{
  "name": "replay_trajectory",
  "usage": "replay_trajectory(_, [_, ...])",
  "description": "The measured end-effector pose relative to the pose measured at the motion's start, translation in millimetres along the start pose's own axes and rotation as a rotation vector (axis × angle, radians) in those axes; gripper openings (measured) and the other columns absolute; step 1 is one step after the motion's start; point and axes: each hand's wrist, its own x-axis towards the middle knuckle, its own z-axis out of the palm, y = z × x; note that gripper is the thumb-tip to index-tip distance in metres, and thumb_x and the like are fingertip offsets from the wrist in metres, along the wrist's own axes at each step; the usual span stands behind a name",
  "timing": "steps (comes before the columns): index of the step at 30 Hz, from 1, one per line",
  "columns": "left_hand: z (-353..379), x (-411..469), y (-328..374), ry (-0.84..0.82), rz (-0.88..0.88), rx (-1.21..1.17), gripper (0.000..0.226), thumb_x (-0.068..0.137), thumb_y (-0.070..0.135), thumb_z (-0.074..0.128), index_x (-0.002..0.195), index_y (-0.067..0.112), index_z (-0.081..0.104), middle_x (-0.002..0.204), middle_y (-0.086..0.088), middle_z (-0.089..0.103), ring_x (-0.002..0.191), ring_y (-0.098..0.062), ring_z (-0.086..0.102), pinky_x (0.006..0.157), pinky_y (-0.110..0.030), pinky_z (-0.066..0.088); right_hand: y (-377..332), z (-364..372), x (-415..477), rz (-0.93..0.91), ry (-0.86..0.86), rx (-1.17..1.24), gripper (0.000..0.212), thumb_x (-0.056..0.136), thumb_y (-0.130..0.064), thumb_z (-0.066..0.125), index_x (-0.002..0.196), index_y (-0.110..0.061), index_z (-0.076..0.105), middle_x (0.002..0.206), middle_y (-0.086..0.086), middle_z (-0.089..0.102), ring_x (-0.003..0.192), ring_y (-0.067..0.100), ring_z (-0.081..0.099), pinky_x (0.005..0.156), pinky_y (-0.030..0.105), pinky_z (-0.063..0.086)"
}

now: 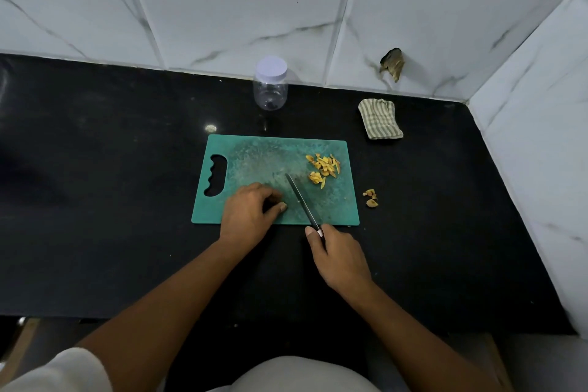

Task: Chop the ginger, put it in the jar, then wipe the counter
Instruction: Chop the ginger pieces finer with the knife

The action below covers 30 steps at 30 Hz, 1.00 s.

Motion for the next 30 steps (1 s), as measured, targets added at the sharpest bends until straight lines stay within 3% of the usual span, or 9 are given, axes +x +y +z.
replay_trajectory(9, [-0.9, 15.7, 2.8, -0.008, -0.029, -0.006, 0.009, 0.09, 0.033, 0.074, 0.098, 0.031, 0.076, 0.092, 0.014, 0.07, 0.087, -0.009, 0.062, 0.075, -0.034, 0.055, -0.7, 0.1, 2.4, 0.012, -0.007, 0.006, 0.043, 0.107, -0.055, 0.036, 0.08, -0.024, 0.049, 0.076, -0.003, 0.062, 0.072, 0.018, 0.061, 0.07, 0.043, 0.051])
replay_trajectory(14, [-0.4, 21.3, -0.4, -0.031, -0.13, -0.102, 0.009, 0.084, 0.034, 0.081, 0.086, 0.032, 0.072, 0.081, 0.016, 0.066, 0.074, 0.001, 0.06, 0.061, -0.02, 0.047, -2.5, -0.7, 1.9, -0.024, -0.037, -0.037, 0.04, 0.109, -0.05, 0.033, 0.09, -0.022, 0.053, 0.079, -0.003, 0.061, 0.072, 0.017, 0.061, 0.068, 0.042, 0.051])
replay_trajectory(17, [-0.9, 21.4, -2.5, -0.036, -0.155, -0.142, 0.009, 0.083, 0.034, 0.083, 0.084, 0.032, 0.074, 0.08, 0.016, 0.067, 0.075, 0.001, 0.062, 0.063, -0.022, 0.05, -6.5, 4.5, -0.8, -0.036, -0.054, -0.095, 0.04, 0.11, -0.05, 0.029, 0.095, -0.021, 0.054, 0.081, -0.003, 0.061, 0.074, 0.017, 0.062, 0.069, 0.041, 0.051])
replay_trajectory(23, [-1.7, 20.0, -2.3, -0.016, -0.166, -0.174, 0.006, 0.084, 0.033, 0.082, 0.088, 0.03, 0.079, 0.086, 0.018, 0.067, 0.075, 0.005, 0.059, 0.062, -0.011, 0.041, -9.9, 8.8, -0.4, -0.038, -0.058, -0.171, 0.042, 0.11, -0.049, 0.026, 0.104, -0.021, 0.056, 0.082, -0.004, 0.06, 0.077, 0.018, 0.064, 0.069, 0.039, 0.05])
replay_trajectory(30, [-1.7, 21.6, -1.2, -0.02, -0.193, -0.198, 0.005, 0.083, 0.031, 0.083, 0.084, 0.031, 0.079, 0.081, 0.021, 0.063, 0.076, 0.004, 0.059, 0.066, -0.018, 0.048, -11.0, 7.8, 1.6, -0.035, -0.081, -0.189, 0.041, 0.11, -0.048, 0.026, 0.103, -0.021, 0.056, 0.078, -0.005, 0.058, 0.071, 0.014, 0.06, 0.065, 0.037, 0.048])
